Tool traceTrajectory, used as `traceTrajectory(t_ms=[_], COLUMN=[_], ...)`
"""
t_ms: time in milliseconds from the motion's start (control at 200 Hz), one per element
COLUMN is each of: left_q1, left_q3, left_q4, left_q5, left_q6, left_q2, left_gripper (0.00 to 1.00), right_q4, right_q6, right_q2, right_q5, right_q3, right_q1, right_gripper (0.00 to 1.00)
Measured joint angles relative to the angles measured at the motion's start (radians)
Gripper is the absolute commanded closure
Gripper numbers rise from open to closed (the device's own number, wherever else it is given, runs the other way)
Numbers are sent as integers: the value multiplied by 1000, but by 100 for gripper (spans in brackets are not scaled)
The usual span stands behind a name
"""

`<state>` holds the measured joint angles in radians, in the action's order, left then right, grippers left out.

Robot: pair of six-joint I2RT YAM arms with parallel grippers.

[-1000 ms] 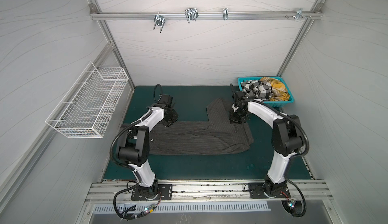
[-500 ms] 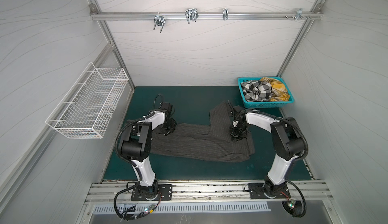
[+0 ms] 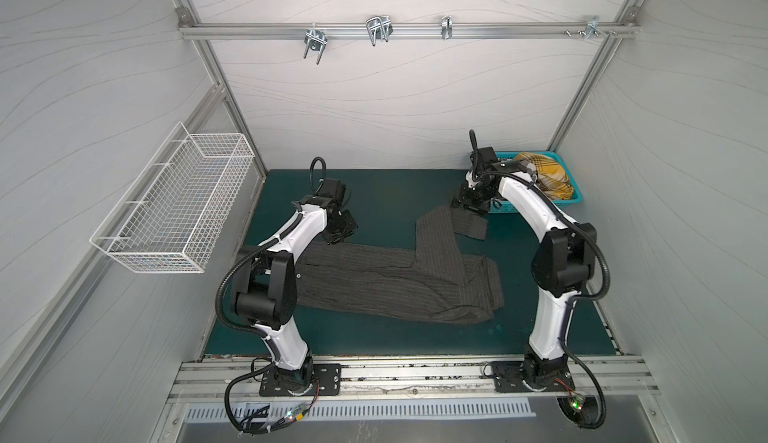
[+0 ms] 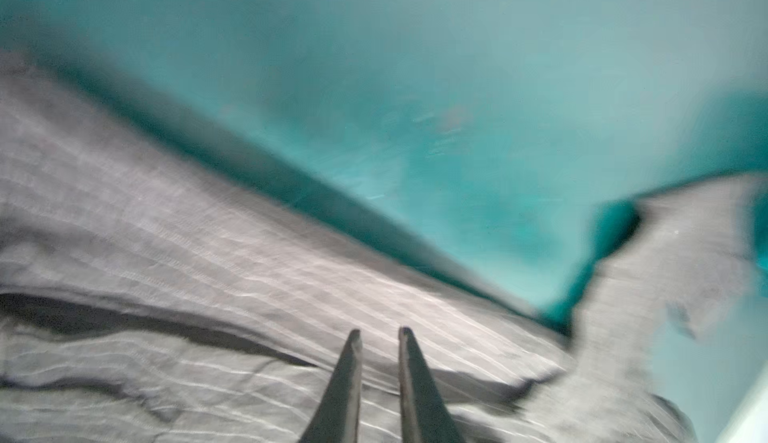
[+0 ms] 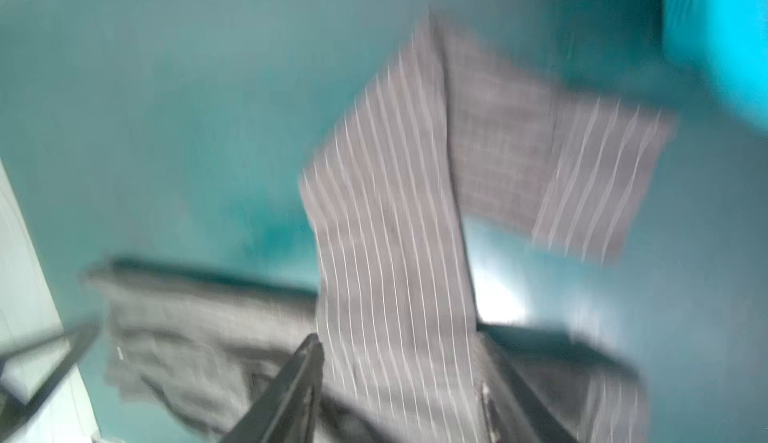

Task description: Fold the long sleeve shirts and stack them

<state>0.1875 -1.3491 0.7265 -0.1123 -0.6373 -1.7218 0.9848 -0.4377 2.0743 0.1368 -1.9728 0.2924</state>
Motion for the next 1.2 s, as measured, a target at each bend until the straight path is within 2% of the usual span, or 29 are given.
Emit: traceTrajectory(t_ms=[95,260,370,540,590,635,695,805,1035,1200], left_q1=[6,10,10,10,10,10,10,10,10,10], left_q3=[-7,45,95,160,169,174,177,182,206,233], left_q4=[2,1,0,1,0,-1,-2,-3,-29,-46], left_q5=[-22,-53,-63,-65,-65,-65,-65,-64,-67,-80], left_q6=[18,39,46,59,61,62,64,66,66,48], left_q2=[8,8,8,8,8,8,8,8,8,8], left_gripper=[91,96,97,99,99,99,100,100,100,100], right_q4=[3,30,30,27,26,26,20,18,10,-27], right_q6=[10,36,50,69,71,74,84,93,129,151], right_q2=[147,332,389,445,459,467,468,483,443,194], right_q5=[-3,-6,-2,11,19,24,35,56,102,104], right_q3=[-149,-309,-338,-347,-347,-348,-353,-373,-333,-104], right_q1=[-16,-11,-7,-4,-2,0,0,8,49,138], right_gripper=[40,33,33,40,45,53,73,100,100,100])
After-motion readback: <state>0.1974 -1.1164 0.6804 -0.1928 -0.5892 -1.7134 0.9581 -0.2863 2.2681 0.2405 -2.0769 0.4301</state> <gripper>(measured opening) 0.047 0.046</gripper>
